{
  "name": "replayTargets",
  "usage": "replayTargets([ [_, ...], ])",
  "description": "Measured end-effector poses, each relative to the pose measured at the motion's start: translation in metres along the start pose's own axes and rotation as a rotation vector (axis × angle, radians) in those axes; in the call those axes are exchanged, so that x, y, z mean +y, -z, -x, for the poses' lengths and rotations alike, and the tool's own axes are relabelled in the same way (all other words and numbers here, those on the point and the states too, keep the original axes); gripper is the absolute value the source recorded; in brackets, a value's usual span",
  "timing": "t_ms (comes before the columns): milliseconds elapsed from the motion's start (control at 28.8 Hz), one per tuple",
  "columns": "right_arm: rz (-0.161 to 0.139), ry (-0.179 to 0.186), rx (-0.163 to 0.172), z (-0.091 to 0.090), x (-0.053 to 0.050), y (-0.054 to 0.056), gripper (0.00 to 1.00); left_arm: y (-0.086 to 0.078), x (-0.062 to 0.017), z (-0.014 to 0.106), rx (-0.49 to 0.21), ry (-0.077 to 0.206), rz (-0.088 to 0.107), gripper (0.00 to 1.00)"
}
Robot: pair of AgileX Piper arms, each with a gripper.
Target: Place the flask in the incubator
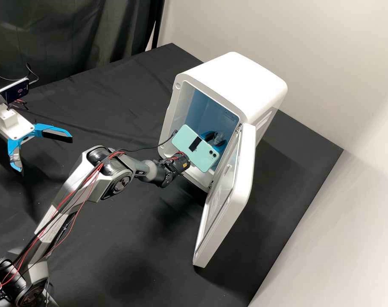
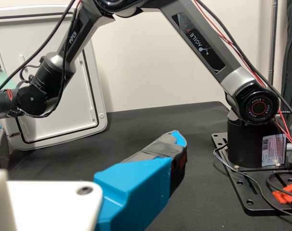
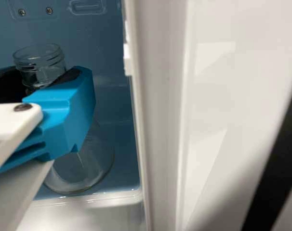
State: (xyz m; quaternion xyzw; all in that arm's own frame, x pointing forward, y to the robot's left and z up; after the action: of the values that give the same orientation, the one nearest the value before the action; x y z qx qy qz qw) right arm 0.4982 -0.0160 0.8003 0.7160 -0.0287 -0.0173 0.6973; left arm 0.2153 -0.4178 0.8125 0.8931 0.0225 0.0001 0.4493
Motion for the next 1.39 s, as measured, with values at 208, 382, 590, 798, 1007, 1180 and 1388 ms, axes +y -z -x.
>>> replayTargets([
  [208, -0.004, 0.005, -0.004, -0.0012, 0.0006, 0.0011, 0.0, 0.0, 0.0, 0.0, 0.0, 0.0, 0.0, 1.0],
  [382, -0.004, 0.006, -0.005, -0.0012, 0.0005, 0.001, 0.0, 0.0, 0.0, 0.0, 0.0, 0.0, 0.0, 1.0],
  [590, -0.004, 0.006, -0.005, -0.0012, 0.0005, 0.001, 0.0, 0.0, 0.0, 0.0, 0.0, 0.0, 0.0, 1.0],
  [798, -0.011, 0.006, -0.005, -0.0012, 0.0005, 0.001, 1.0, 0.0, 0.0, 0.0, 0.0, 0.0, 0.0, 1.0],
  [1007, -0.011, 0.006, -0.005, -0.0012, 0.0005, 0.001, 1.0, 0.0, 0.0, 0.0, 0.0, 0.0, 0.0, 1.0],
  [1180, -0.011, 0.006, -0.005, -0.0012, 0.0005, 0.001, 1.0, 0.0, 0.0, 0.0, 0.0, 0.0, 0.0, 1.0],
  [1388, -0.011, 0.006, -0.005, -0.0012, 0.0005, 0.001, 1.0, 0.0, 0.0, 0.0, 0.0, 0.0, 0.0, 1.0],
])
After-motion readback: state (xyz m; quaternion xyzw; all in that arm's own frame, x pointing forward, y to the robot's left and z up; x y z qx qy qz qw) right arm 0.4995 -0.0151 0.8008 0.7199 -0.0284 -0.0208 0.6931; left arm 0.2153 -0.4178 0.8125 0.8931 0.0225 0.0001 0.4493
